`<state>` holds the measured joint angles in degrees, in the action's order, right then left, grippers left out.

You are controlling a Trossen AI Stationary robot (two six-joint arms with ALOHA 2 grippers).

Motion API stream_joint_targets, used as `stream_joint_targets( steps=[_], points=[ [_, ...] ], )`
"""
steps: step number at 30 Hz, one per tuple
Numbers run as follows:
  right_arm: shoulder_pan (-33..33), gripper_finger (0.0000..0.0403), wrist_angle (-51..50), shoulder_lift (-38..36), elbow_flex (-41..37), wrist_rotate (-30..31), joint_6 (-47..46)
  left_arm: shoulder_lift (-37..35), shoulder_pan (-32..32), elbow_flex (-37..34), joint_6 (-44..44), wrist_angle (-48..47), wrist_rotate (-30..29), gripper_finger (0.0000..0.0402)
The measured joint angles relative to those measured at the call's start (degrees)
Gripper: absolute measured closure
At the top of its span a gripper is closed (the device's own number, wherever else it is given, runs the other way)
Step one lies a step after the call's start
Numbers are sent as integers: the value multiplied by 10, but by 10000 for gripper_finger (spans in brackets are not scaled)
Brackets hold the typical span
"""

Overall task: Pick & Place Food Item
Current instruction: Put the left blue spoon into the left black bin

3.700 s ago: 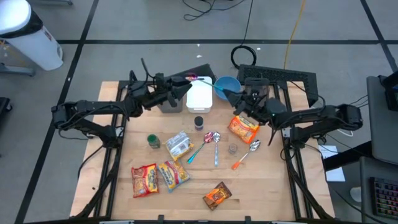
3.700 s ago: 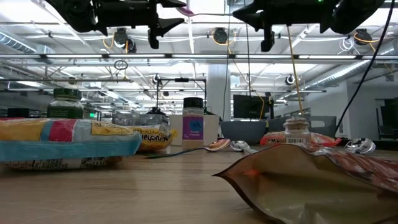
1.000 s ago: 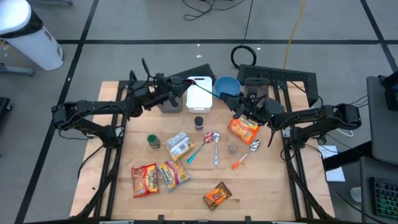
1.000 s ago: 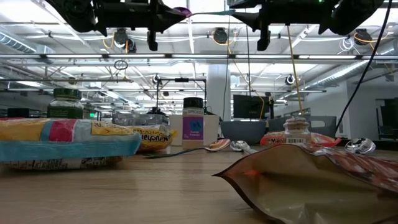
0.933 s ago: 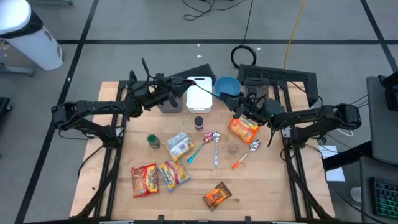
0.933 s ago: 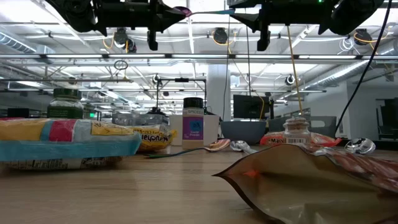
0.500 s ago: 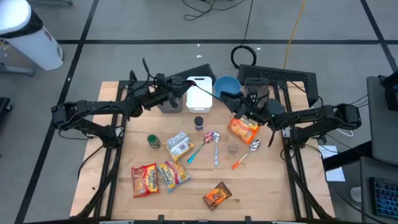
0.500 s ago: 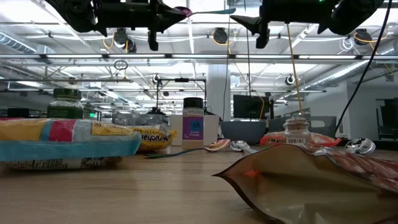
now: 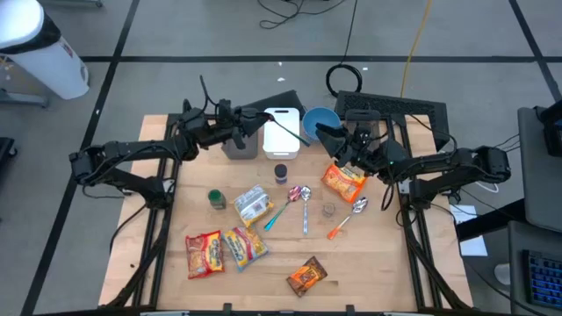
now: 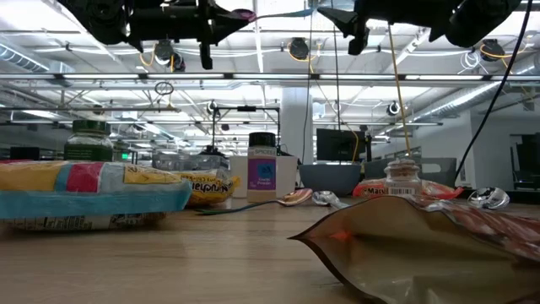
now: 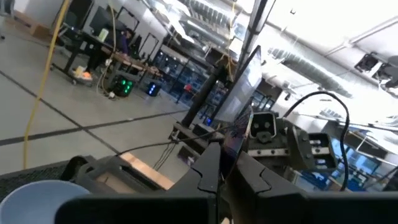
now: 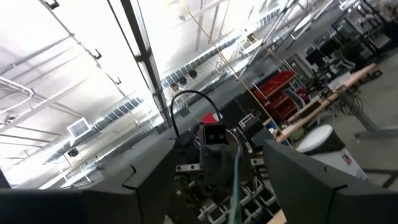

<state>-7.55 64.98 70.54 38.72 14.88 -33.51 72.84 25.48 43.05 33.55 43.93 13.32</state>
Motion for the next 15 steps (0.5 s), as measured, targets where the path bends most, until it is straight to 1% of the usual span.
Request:
stream_joint_targets(
  steps=[4,9,12,15],
  points=[
    [-5,170,16,0,0,1,13,-19,24,0,-4,-47,44,396],
    [-22,171,39,0,0,0,11,-53,66,0,-9,-112,103,390],
    [-32,175,32,-8,-1,0,11,-79,92,0,-19,-161,131,396],
    [-42,178,4,-22,-1,-1,12,-109,124,0,-29,-215,157,389]
  ],
)
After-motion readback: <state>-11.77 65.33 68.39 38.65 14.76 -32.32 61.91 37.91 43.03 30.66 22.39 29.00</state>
